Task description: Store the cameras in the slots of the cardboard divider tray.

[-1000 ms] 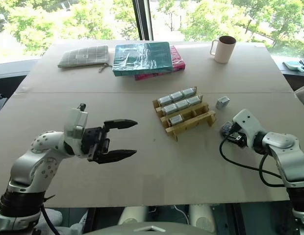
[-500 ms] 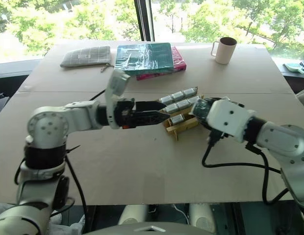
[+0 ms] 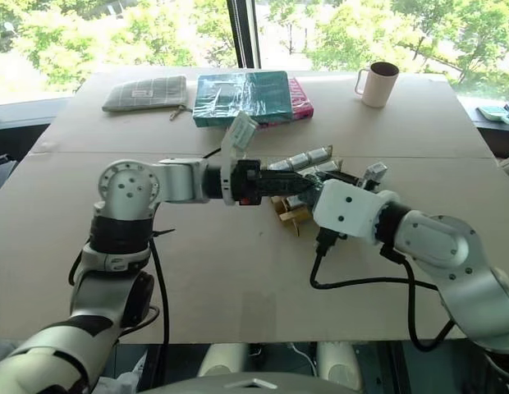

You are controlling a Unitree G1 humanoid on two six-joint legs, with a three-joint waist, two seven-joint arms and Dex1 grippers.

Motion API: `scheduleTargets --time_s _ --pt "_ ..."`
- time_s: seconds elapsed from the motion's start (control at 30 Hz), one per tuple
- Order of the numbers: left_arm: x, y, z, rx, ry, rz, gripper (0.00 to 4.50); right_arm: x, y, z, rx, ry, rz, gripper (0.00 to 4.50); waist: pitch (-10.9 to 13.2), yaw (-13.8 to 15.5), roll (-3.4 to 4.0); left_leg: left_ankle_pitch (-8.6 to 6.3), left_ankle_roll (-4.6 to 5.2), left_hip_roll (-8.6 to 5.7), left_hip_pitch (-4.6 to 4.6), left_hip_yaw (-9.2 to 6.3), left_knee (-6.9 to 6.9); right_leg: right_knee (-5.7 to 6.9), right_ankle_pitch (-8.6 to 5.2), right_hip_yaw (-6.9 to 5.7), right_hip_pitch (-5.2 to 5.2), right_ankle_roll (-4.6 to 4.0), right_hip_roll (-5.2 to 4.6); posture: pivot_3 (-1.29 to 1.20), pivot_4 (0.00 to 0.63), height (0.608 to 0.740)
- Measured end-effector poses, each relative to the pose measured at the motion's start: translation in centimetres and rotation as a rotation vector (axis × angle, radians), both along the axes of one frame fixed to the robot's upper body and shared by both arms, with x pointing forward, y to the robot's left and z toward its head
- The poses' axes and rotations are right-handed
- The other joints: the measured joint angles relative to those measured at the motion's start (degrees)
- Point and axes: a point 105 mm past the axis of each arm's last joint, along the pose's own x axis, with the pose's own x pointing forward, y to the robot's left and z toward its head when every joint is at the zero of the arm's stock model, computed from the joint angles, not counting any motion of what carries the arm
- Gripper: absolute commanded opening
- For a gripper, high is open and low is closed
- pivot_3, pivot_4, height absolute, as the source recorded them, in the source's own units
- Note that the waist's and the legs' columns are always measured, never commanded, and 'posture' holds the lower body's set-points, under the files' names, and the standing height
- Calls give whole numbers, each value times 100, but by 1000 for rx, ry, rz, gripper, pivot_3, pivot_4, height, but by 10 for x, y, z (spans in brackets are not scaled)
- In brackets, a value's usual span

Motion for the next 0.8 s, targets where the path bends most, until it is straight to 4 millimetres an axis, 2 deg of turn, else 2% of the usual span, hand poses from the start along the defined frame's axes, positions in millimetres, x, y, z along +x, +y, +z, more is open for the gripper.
scheduleTargets --time_s 0.07,0.23,0.27,0.3,0.37,0.4,0.43,0.57,0.67,0.8 --pt "0 -1 -2 1 7 -4 832 1 0 -1 -2 3 -7 1987 0 17 0 0 0 0 -1 0 0 0 0 0 0 0 0 0 150 740" --pt "3 -3 -3 0 23 1 789 3 0 -2 12 20 -22 1987 0 39 0 0 0 0 -1 0 0 0 0 1 -1 0 0 0 150 740" --pt "4 -3 -1 -9 30 5 789 3 0 -1 34 34 -24 3024 0 39 0 0 0 1 -1 -1 0 0 0 0 -1 0 0 0 150 740" --pt "6 -3 0 -15 33 16 789 3 2 1 54 39 -21 3272 0 40 0 0 0 0 -1 0 0 0 0 1 -1 0 0 0 150 740" --pt "8 -4 1 -19 24 19 789 2 7 5 99 41 3 4276 0 39 0 0 0 0 -2 -2 0 0 0 -1 0 0 0 0 150 740" --pt "10 -4 2 -20 9 24 789 2 6 7 129 42 -7 4442 0 40 0 0 0 0 -3 -1 0 0 0 -1 -1 0 0 0 150 740" --pt "11 -3 3 -22 -3 30 789 2 2 7 147 47 -26 4442 0 50 0 0 0 0 -5 -3 -1 0 0 -3 -1 0 0 0 150 740" --pt "30 10 -5 111 -223 79 789 -12 -41 -11 325 205 -142 4442 0 101 1 3 -7 -8 -19 -14 -5 -17 1 -21 4 -2 -4 0 150 740" --pt "38 -4 -7 139 -314 35 789 -24 -68 -8 397 244 -157 4442 0 147 2 -6 8 -8 -19 -31 1 -43 0 -48 27 -2 -7 0 150 740" --pt "51 -20 -13 232 -402 -29 789 -38 -88 -4 444 262 -130 4442 1 121 3 -9 13 -8 -18 -38 3 -43 -7 -52 29 -15 -6 0 150 740"
